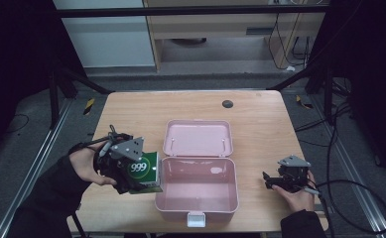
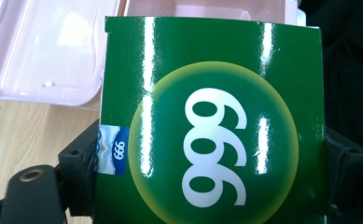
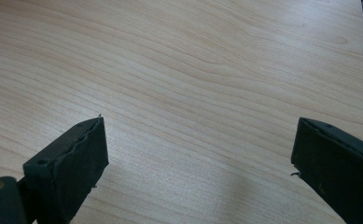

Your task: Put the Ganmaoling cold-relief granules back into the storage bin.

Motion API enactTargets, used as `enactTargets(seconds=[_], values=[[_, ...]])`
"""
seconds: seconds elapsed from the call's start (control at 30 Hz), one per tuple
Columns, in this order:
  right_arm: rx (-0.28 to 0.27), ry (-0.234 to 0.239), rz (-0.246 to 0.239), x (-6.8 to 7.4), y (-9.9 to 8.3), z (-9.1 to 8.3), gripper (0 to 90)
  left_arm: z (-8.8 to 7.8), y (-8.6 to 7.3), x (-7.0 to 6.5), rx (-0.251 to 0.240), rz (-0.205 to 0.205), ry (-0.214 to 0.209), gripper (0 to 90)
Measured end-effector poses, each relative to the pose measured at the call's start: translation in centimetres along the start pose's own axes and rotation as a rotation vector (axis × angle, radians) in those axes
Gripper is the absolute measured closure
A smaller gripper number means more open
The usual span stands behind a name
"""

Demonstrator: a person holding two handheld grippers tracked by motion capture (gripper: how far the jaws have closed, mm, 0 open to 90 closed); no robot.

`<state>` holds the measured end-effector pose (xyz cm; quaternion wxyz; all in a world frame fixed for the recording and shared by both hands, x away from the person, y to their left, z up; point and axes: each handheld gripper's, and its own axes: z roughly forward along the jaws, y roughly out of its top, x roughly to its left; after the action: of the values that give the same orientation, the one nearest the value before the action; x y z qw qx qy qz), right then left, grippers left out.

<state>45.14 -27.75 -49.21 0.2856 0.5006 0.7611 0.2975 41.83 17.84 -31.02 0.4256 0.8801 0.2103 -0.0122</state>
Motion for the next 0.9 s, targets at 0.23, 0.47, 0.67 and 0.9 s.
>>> enactTargets(seconds=[0.23,0.47,0.67,0.9], values=[[0.0,0.001,-0.001,0.0,0.0,0.0,4.1,0.9,1.1,-0.3,0.019,0.037,-0.021,14.6],[0.002,0.001,-0.003,0.0,0.0,0.0,4.1,1.9,1.9,-0.5,0.028,0.053,-0.04,14.6],[0.004,0.003,-0.003,0.1,0.0,0.1,4.0,3.0,2.4,-0.6,0.027,0.063,-0.053,14.6],[0.007,0.002,-0.005,0.1,-0.1,0.1,3.9,4.0,3.0,-0.7,0.052,0.087,-0.07,14.6]])
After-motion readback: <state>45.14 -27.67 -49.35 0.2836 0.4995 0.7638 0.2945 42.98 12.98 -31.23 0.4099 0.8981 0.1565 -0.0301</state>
